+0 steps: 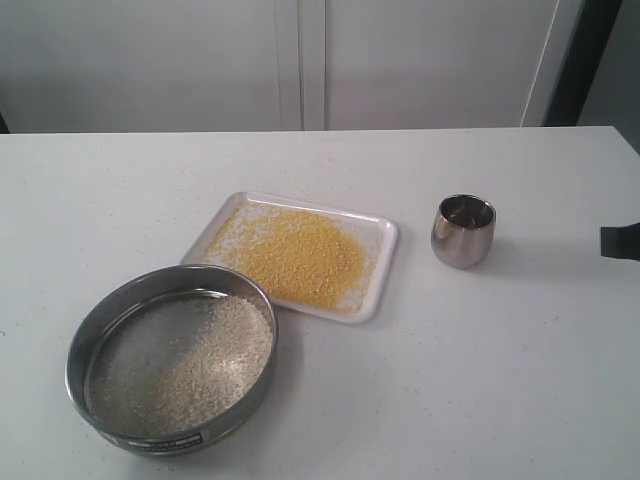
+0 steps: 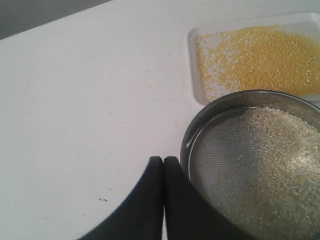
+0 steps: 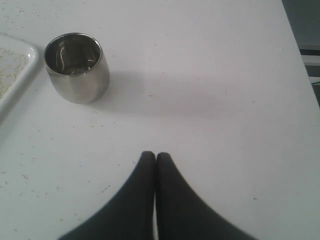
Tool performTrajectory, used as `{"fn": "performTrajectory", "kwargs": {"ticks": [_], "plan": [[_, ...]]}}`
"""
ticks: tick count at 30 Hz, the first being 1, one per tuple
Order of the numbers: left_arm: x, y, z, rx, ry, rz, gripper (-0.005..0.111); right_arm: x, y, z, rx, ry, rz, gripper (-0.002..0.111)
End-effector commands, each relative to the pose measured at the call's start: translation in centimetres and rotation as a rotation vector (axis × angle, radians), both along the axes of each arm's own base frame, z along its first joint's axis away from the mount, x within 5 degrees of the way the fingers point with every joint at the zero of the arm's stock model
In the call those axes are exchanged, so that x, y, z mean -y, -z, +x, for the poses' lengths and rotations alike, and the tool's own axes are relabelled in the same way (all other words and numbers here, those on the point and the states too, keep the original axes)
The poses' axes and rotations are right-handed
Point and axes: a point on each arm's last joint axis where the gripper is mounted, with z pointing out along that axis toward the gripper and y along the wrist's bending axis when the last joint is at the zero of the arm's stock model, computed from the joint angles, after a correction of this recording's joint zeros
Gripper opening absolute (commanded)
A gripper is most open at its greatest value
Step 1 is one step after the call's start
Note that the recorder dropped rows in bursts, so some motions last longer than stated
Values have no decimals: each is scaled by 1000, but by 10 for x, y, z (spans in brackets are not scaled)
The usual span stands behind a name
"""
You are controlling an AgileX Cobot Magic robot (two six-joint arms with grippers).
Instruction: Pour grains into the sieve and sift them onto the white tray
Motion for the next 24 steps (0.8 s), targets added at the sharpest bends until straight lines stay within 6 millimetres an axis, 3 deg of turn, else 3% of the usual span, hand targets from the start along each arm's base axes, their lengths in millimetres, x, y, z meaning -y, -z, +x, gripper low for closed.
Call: {"fn": "performTrajectory", "kwargs": {"ticks": [1, 18, 24], "plan": [[-5, -5, -13, 42, 1, 35, 0, 2, -1, -1, 13, 7, -3, 0], [-19, -16, -48, 114, -73, 20, 0, 2, -1, -1, 13, 7, -3, 0], [-21, 6, -60, 153, -71, 10, 0, 2, -1, -1, 13, 7, -3, 0]]}}
